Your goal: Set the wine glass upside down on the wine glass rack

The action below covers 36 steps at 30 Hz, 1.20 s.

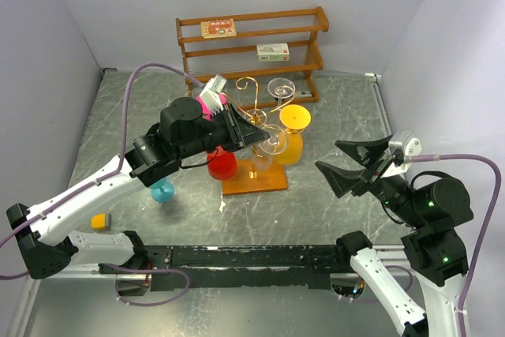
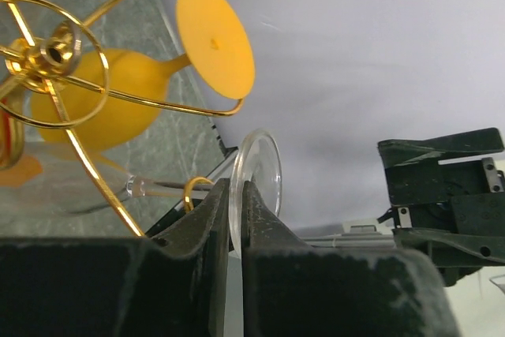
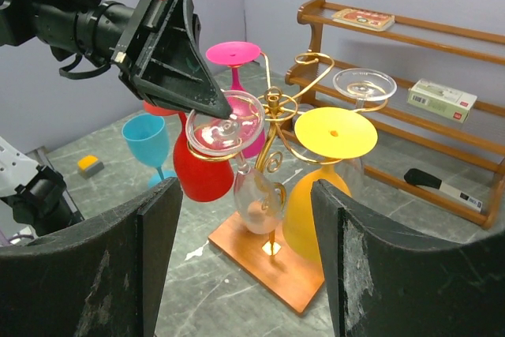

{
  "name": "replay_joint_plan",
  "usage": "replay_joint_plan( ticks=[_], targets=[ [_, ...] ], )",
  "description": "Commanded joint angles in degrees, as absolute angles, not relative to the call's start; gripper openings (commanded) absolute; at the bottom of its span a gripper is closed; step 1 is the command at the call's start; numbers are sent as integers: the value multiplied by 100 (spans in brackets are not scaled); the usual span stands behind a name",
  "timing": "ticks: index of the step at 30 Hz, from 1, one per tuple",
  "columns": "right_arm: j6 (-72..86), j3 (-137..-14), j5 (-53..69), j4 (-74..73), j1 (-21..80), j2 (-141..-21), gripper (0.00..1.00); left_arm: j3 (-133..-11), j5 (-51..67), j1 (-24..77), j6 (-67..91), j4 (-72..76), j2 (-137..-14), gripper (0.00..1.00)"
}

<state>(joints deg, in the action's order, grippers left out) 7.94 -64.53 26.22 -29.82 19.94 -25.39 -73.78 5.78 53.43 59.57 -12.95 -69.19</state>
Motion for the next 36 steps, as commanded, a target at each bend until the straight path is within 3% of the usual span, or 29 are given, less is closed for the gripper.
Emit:
replay_joint_plan(
  ticks=[1,18,24,29,36],
  targets=[
    [817,-6406,2619,-2805,2013,-2577,67,-7671,82,5309,5547,-1538,-6917,19],
    [861,-6398,2615,-2801,2013,-2552,67,-7893,-224,5309,5303,-2063,-6980,43],
    [1027,-6483,2497,-2903,2015,-2652,67,-8472,-745,5302,4448,-2509,-7040,65],
    [1180,-6568,2354,-2955,2017,-2762,67,-8942,-1363,5306,3157,-2792,-6926,76],
    [1976,-6513,1282,-2785,2016,-2883,66,-8277,-3114,5253,2196,-3484,-6246,98]
  ],
)
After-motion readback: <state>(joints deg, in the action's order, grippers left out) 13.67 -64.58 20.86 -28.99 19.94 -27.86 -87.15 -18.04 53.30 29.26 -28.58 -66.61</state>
